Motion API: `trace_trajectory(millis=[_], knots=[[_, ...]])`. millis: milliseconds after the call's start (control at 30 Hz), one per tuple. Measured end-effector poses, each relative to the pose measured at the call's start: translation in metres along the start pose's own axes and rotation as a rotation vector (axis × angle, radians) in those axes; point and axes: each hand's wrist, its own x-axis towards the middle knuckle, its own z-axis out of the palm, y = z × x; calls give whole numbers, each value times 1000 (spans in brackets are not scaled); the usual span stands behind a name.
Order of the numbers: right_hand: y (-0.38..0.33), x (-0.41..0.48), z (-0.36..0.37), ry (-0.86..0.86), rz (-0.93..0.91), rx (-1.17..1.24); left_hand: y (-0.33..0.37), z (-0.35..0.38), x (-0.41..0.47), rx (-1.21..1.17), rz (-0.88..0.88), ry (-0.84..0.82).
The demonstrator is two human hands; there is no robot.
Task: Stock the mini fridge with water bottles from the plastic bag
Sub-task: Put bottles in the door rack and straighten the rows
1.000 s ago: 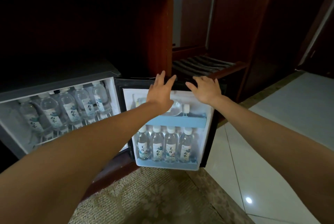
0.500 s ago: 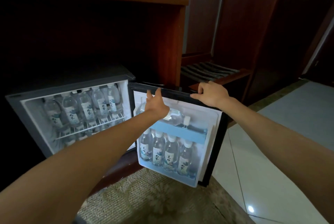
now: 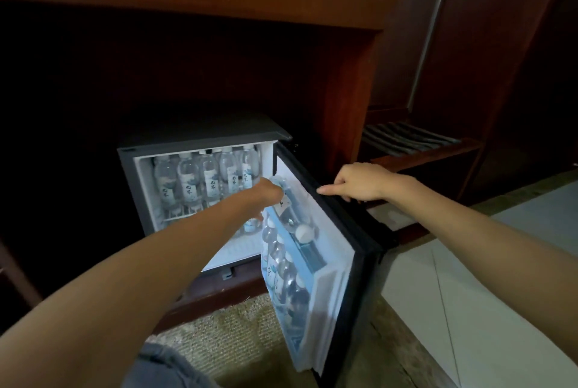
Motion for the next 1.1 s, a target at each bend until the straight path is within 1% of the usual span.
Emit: trace_trajectory(millis=[133,233,367,433,500,633,733,800,833,933,967,1033,1100], knots=[[-43,12,3,-24,-57,49,-20,-17,-5,-83,-39,-80],[-72,24,9,-18,-89,103,-33,-31,-10,-137,-84,-74],[-109,39,17,59,-159,128,-51,-55,-7,-193,-93,-85],[-129,50,19,126,-190,101,-54,-72,-15,-271,-79,-31],[-146,61,21,168,-202,73,-60,-91,-17,-273,-88,32],[-171,82,23,177,-201,117,-83,-129,-17,-92,-47,104],[-184,97,26,128,-193,252,-108,-149,-15,78,117,277],[-193,109,33,124,-163,385,-121,-157,-14,124,222,325],[-197,115,37,136,-144,468,-126,-160,-14,208,253,334],[-208,131,47,212,-68,673,-137,-166,-5,701,375,423],[-212,136,49,236,-39,715,-139,-166,-1,807,400,470],[-217,144,51,254,17,820,-143,-163,7,910,395,562],[-222,152,53,213,66,981,-148,-155,13,986,397,623]])
